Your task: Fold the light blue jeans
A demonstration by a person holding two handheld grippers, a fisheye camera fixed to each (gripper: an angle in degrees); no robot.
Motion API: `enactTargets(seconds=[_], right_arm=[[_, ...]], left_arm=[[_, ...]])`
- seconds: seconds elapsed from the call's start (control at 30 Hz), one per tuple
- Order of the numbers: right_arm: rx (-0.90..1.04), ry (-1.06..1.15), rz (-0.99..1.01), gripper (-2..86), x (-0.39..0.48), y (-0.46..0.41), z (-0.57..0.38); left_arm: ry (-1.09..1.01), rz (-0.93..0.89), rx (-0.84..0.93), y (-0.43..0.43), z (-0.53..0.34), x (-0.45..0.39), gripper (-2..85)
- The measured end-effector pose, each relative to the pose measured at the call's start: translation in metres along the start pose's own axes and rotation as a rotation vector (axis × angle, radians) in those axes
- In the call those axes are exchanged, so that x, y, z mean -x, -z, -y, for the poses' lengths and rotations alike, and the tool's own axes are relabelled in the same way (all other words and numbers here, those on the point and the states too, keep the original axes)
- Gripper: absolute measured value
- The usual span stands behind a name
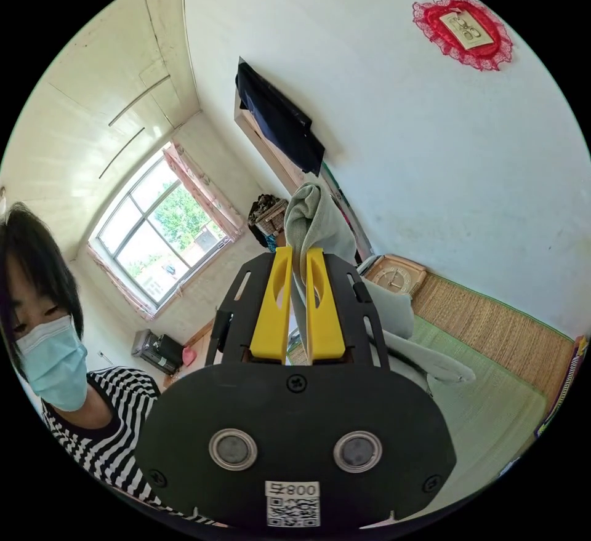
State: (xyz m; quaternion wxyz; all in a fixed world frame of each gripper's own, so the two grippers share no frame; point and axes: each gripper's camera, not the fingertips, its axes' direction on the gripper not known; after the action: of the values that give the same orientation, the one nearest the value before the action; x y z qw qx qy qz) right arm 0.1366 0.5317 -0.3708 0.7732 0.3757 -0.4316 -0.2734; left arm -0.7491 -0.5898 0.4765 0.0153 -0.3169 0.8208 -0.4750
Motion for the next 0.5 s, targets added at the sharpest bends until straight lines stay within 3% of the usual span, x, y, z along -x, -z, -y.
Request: enactTargets(seconds=[0.13,0.3,0.5], right_arm=[[0.015,-0.028,-0.005,2.6,-0.031,-0.007,0.008],[-0.043,-0.067,0.053,2.5,-0.068,0.016,0.011],[-0.16,-0.07,0.154,2.4,-0.09,0.065,-0.005]], left_arm=[[0.05,0.071,0.009,0.015,0.002,0.003,3.6],[0.109,0.076,-0.05,0.08,-0.029,0.021,1.8],[0.01,0.239,-0.091,0.183,-0.039,0.008,1.3]])
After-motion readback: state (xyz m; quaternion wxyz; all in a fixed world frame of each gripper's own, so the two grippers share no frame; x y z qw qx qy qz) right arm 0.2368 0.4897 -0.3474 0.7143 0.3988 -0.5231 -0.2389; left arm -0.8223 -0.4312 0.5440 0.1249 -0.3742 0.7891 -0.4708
